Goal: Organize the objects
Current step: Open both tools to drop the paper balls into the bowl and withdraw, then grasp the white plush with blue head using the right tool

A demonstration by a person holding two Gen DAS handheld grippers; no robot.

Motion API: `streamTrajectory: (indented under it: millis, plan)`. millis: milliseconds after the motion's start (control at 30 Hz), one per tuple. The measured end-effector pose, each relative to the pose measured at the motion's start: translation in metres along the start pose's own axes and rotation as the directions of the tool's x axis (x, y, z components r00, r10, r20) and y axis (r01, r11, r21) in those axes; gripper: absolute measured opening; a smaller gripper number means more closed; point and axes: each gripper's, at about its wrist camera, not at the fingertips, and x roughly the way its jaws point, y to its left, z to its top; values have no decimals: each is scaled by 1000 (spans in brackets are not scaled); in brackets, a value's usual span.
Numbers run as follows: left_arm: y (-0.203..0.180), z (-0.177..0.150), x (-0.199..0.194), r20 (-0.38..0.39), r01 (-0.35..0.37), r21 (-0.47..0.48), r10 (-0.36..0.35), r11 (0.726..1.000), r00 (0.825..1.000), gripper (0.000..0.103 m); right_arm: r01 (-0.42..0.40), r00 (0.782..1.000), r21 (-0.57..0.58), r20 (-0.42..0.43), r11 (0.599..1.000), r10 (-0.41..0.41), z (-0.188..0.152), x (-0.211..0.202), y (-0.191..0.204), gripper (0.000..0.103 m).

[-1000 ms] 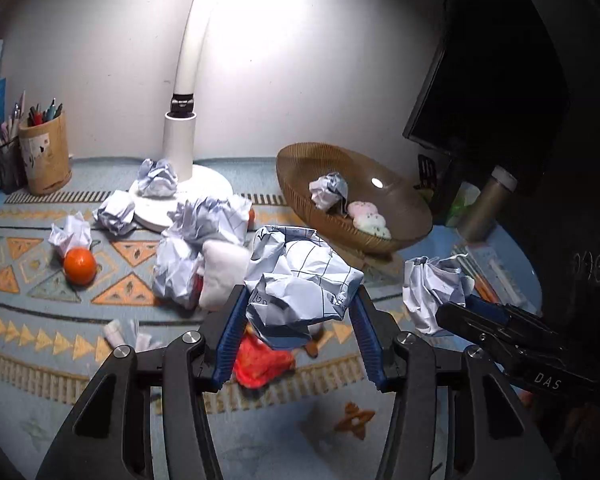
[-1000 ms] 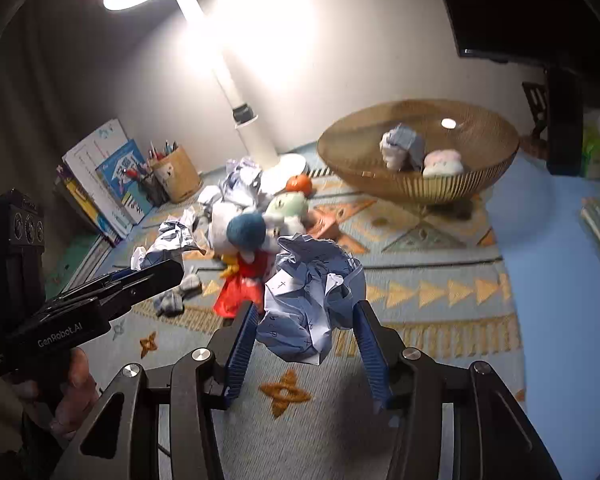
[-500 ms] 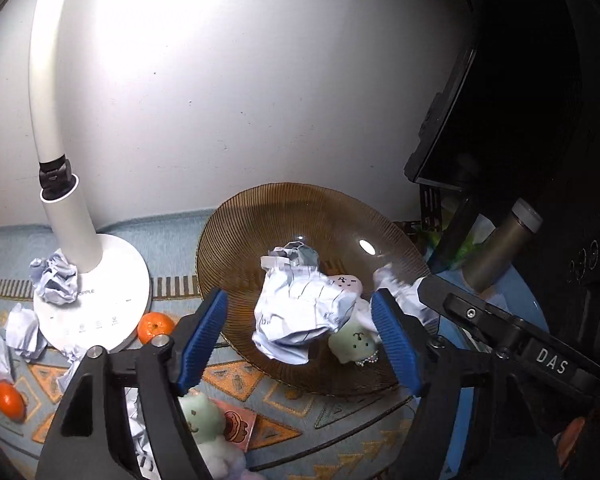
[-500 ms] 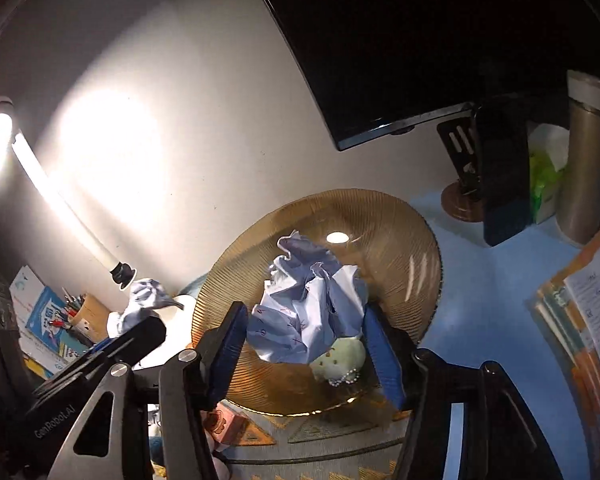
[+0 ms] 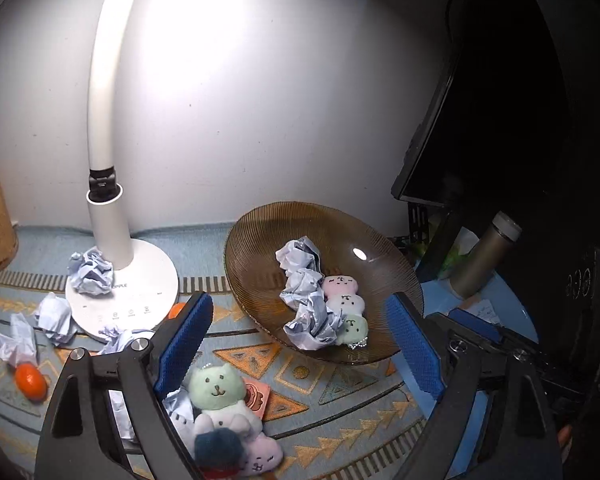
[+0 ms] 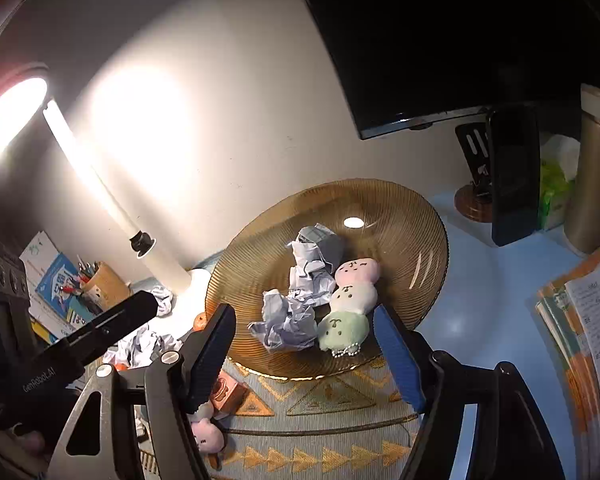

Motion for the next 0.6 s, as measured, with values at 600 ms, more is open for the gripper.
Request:
streamTrajectory:
  millis: [600]
  plan:
    - [142, -142, -125, 23, -390, -129, 396, 912, 918, 87, -79, 997, -194, -10, 978, 79, -126, 0, 121, 70]
